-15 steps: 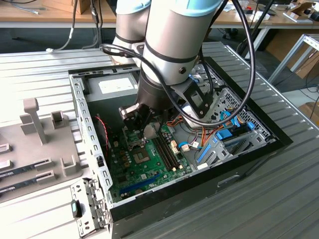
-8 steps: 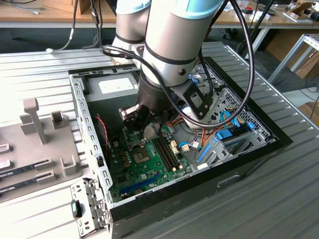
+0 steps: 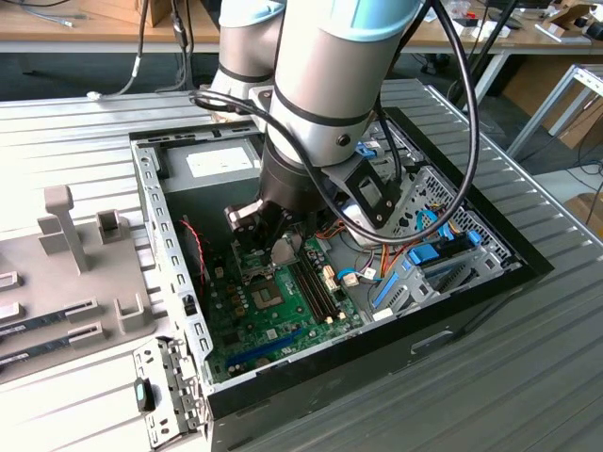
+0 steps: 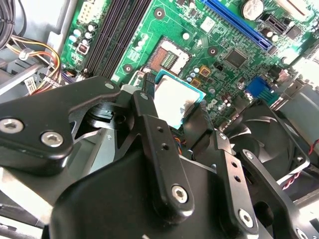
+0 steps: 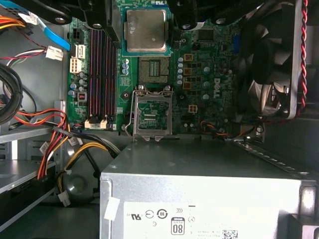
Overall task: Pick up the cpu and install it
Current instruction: 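Pick up the cpu and move it towards the insertion slot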
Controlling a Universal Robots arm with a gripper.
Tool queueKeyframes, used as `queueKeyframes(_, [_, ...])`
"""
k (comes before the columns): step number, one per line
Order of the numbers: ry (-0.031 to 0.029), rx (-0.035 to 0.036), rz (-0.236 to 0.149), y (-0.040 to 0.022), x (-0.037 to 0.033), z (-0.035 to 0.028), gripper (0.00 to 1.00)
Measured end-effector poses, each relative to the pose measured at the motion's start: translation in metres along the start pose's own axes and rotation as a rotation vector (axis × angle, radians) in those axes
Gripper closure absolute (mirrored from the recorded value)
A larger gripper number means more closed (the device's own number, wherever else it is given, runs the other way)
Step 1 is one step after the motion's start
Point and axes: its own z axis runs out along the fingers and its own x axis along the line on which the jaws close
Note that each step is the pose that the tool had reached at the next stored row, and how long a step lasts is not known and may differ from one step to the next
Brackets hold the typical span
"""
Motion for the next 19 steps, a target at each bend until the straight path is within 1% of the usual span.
queueKeyframes(19, [0.0000, 0.0000, 0.000, -0.0013, -0.0002, 0.0071, 0.53])
